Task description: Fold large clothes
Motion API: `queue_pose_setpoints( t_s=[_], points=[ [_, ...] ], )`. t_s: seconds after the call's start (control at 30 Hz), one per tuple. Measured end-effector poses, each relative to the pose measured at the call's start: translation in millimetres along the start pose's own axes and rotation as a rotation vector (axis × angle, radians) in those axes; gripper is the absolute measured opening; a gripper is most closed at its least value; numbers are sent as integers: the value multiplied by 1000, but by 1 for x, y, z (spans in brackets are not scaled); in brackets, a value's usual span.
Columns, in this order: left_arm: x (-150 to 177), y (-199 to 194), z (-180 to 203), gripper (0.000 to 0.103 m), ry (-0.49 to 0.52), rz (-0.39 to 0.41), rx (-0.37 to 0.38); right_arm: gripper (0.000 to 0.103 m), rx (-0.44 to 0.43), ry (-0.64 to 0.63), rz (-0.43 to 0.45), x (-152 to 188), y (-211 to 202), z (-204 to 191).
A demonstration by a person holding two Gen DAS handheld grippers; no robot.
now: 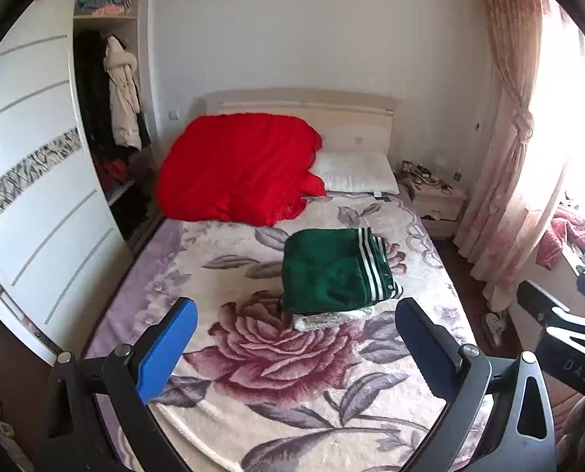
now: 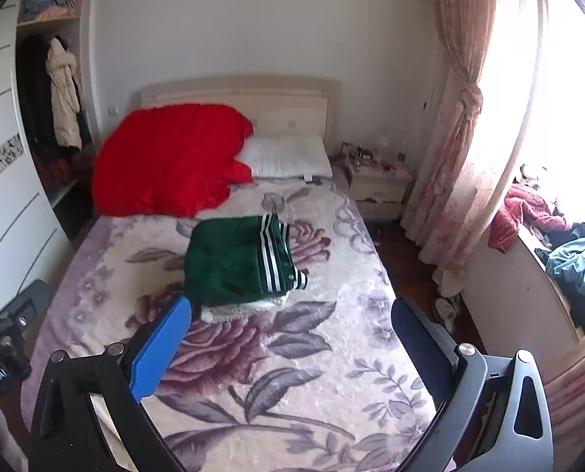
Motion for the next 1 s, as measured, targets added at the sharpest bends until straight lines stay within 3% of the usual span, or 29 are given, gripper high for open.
queue_pose_setpoints(
  t_s=[0.5,1.0],
  points=[
    [-3,-42,18,103,-8,-35,-49,103,-40,11,17,-12,-78,32],
    [-8,-49,23,103,-25,-15,-42,103,-66,1,27,-22,-97,45]
  ],
)
Point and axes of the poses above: each gripper's, at about its wrist camera, not at the fingertips, and y roughly the way its jaws point, z to its right, x to its underside, the point moved 10 cm from there along y, roughly the way its jaws point, and after that the axes turned 10 degrees about x, right-handed, at the moved point
